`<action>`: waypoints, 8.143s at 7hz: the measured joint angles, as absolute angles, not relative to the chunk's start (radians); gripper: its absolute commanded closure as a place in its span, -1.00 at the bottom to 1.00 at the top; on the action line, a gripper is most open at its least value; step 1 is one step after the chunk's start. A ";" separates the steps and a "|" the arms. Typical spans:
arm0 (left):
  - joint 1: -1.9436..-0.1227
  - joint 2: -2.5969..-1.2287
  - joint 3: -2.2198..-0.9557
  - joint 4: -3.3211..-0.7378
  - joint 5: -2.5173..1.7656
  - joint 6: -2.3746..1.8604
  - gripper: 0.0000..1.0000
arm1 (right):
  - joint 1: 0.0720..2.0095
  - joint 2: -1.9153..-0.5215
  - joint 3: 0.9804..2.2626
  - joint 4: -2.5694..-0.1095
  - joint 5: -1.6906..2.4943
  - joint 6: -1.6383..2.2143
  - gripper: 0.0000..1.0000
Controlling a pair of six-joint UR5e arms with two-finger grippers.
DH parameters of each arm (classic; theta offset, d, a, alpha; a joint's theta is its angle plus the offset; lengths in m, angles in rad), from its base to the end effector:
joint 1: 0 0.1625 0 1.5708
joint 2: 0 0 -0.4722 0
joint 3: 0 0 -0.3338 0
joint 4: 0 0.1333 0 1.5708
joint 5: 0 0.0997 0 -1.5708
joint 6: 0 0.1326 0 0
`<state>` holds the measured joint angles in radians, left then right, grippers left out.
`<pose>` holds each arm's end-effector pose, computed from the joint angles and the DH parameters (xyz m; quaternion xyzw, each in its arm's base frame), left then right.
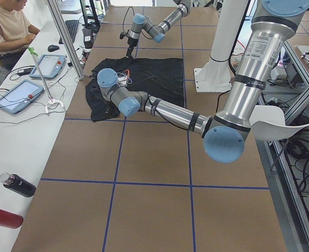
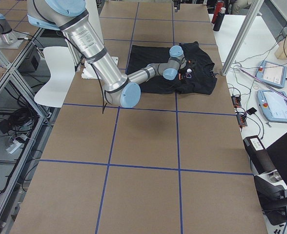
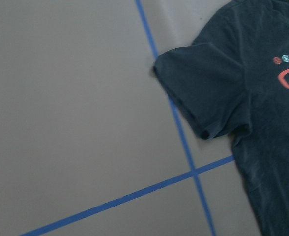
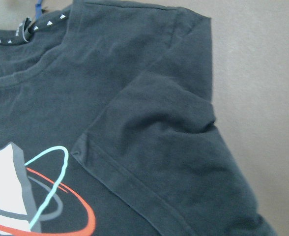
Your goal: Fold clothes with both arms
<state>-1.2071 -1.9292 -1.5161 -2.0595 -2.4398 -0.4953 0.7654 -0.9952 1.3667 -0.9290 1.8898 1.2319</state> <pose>0.1889 -0.5863 0.4940 0.1566 0.4988 0.1071 0.8457 -0.4612 -0.5703 0.4195 0.1331 -0.4807 0.1074 0.8600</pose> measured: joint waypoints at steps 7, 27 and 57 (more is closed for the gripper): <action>-1.073 -2.276 -0.802 -2.625 -2.119 -0.574 -0.52 | 0.828 -1.340 1.680 -0.929 1.960 1.139 -1.00; -1.010 -2.398 -0.542 -2.755 -2.010 -0.671 1.00 | 0.825 -1.331 1.620 -0.923 1.917 1.058 -1.00; -0.831 -2.046 -1.447 -2.620 -2.060 -1.222 -0.98 | 0.047 -1.385 2.105 -1.666 1.366 2.124 -0.51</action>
